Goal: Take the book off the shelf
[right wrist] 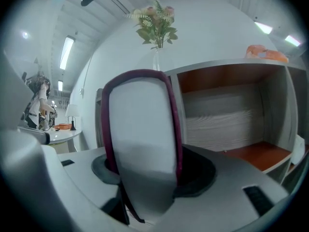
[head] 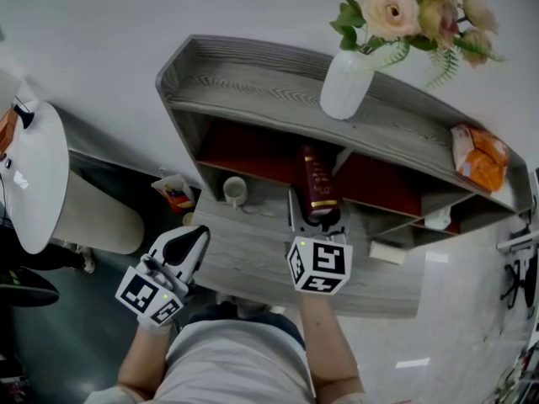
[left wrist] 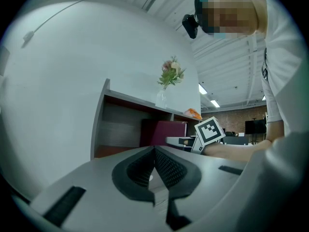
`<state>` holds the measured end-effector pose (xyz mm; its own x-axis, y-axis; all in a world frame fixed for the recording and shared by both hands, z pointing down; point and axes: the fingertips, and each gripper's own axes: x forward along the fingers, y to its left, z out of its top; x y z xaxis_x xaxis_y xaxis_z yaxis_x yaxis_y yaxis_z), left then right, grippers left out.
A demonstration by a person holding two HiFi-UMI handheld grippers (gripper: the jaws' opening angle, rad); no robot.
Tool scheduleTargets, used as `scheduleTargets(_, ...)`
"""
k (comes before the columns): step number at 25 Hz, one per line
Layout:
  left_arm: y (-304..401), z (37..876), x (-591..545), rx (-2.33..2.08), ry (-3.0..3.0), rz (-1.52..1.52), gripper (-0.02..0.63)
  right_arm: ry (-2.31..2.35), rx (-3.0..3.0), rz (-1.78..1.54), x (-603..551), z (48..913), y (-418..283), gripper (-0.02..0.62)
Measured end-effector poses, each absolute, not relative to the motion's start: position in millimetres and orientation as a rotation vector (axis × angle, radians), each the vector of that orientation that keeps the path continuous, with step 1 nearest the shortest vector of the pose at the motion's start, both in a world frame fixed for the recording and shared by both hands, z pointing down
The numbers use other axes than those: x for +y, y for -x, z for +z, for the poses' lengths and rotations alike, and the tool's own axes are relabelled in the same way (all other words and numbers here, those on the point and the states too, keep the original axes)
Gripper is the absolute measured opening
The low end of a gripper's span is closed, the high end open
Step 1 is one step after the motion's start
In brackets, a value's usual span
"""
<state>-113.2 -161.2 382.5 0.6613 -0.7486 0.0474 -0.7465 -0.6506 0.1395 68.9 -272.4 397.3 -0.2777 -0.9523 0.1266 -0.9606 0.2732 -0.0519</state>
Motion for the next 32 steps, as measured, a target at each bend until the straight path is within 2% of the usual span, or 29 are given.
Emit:
scheduleTargets(16, 95.3, 380.3, -156.2, -1.137, -2.767, -0.046, 0.015, -1.845, -2.477, 0.223, -239.1, 396.2, -74.0, 0.236)
scheduleTargets(32, 27.6, 377.1, -159.3, -0.769, -2.876, -0.072, 0.015, -1.821, -2.563, 0.297, -179.5, 396.3, -93.0, 0.232)
